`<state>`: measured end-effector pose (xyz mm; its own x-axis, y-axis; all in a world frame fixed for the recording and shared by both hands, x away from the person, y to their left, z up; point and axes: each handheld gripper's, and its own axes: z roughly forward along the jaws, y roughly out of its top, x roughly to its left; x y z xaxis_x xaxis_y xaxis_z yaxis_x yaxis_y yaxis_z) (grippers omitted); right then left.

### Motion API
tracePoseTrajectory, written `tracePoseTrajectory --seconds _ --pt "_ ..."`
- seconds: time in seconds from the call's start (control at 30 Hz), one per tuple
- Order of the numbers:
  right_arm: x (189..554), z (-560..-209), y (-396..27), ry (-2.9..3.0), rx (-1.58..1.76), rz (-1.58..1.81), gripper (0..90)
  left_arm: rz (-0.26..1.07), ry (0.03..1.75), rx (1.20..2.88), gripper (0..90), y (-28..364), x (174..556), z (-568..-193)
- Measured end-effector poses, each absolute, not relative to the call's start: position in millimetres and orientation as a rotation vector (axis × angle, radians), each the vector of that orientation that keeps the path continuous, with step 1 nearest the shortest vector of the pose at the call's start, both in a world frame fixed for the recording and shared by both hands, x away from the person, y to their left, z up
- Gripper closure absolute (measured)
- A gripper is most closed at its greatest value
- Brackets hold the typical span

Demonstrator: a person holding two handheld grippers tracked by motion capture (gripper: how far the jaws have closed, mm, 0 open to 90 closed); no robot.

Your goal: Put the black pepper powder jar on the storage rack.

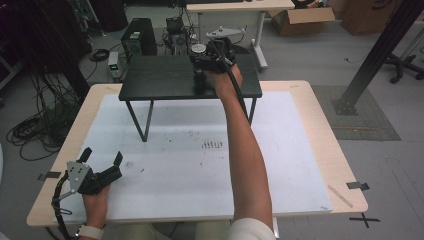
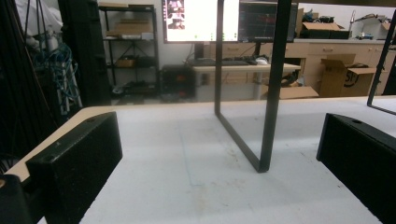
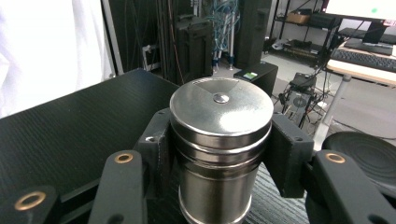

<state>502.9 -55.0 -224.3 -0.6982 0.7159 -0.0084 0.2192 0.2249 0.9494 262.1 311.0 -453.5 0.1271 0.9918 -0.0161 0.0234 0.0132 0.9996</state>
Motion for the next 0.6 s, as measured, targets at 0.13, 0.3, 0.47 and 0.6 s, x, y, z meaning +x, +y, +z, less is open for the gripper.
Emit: tracePoseTrajectory --seconds 0.13,0.3,0.47,0.6 --pt "505.6 -228.7 -52.4 2.075 0.873 1.463 49.1 1.093 1.138 1.271 0.5 311.0 262.0 -453.5" --pt "506.1 -228.7 -49.6 2.095 0.858 1.453 49.1 1.093 1.138 1.273 0.5 311.0 262.1 -453.5" --pt "507.1 -228.6 -48.4 2.122 0.853 1.44 48.8 1.094 1.138 1.273 0.5 311.1 262.0 -453.5" --pt "508.7 -228.6 -48.5 2.13 0.866 1.445 46.3 1.093 1.138 1.272 0.5 311.0 262.1 -453.5"
